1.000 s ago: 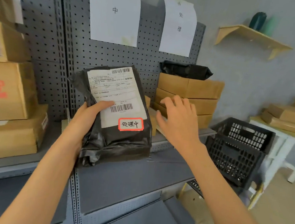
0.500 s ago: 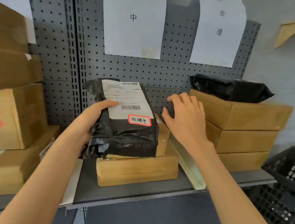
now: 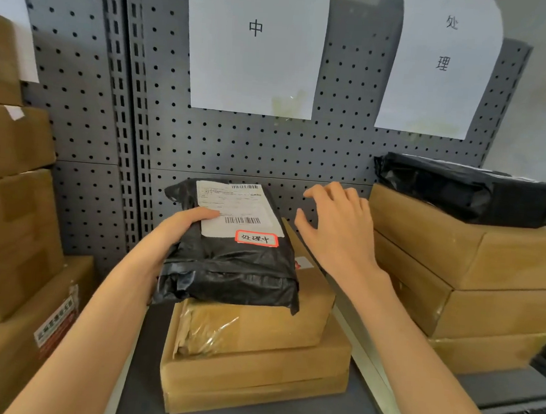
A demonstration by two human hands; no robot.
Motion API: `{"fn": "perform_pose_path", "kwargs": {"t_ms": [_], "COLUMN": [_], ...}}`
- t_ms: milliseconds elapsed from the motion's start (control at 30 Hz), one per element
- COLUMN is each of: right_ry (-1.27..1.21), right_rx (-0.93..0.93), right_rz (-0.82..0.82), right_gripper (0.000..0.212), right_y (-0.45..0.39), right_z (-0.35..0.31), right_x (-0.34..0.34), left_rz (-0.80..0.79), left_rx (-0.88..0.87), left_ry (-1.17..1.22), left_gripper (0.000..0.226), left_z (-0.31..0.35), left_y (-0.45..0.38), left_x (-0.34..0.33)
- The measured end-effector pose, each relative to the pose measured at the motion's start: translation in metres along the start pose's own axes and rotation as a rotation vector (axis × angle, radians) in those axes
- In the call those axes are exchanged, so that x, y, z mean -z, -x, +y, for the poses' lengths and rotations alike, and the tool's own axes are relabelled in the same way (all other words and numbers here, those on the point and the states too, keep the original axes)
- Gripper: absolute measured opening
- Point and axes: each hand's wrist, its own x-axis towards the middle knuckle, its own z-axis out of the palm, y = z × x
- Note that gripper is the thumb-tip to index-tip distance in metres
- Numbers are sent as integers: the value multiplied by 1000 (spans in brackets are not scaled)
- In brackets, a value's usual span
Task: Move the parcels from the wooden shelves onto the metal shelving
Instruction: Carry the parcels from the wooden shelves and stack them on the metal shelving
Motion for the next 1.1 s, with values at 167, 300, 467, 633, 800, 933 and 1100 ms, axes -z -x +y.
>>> {"fn": "perform_pose_path", "kwargs": {"t_ms": [167, 300, 467, 633, 800, 933, 1100], "right_ry": [-14, -34, -55, -51, -67, -91, -125], "right_rx": [-6, -5, -9, 13, 28, 42, 48], "right_rz": [27, 32, 34, 75, 126, 151, 120], "right_gripper": [24, 23, 23, 21, 19, 21, 25], "right_y": [1, 3, 9, 20, 41, 74, 131], "right_z": [-1, 1, -2, -7, -17, -32, -51], "right_x": [-10, -7, 9, 32, 54, 73, 93], "left_rz": [128, 178, 227, 298, 418, 582, 676], "left_rx": [-14, -46, -42, -196, -539, -840, -945], "left_ry": [-176, -291, -294, -246, -500, -877, -1151], "left_gripper": [35, 49, 51, 42, 39, 35, 27], "left_z": [-5, -3, 0, -8, -11, -32, -77], "left_y": [-13, -14, -7, 20, 69, 122, 178], "left_x": [2, -5, -1, 17, 23, 13, 14]}}
